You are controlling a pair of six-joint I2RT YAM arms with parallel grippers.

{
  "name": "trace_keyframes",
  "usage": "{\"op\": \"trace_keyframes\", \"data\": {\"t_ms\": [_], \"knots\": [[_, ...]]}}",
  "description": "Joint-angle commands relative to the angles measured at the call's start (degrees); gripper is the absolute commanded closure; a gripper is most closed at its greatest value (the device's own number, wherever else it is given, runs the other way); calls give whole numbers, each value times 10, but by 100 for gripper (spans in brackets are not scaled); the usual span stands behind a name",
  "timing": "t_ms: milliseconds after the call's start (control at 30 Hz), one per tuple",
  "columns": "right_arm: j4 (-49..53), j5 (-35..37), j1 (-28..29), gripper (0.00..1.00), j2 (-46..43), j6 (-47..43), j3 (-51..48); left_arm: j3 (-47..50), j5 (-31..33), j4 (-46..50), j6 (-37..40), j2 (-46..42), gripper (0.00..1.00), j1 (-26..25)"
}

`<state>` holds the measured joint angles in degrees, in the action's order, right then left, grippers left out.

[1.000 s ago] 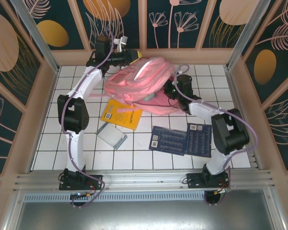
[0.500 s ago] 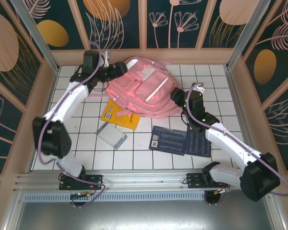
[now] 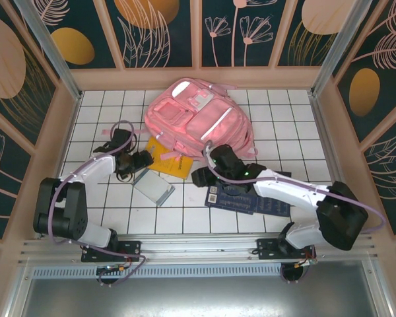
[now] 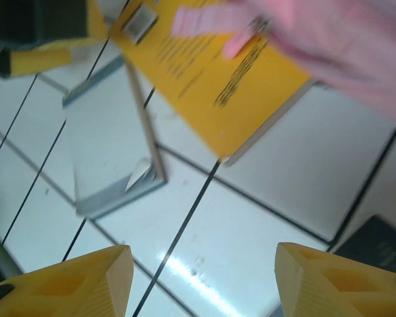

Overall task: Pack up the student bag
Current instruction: Rotate the notebook at the bottom-center of the table.

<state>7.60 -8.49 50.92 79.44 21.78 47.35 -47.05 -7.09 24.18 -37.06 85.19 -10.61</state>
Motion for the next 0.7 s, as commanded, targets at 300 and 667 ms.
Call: {"op": "trace_keyframes", "data": {"t_ms": [300,667], "knots": [[14,-102,21,41,52,-24,26,59,-108,-87,7,38,16,3],[23,-150,0,41,119,12,49,129,-221,-82,-33,-41,16,-28]]}}
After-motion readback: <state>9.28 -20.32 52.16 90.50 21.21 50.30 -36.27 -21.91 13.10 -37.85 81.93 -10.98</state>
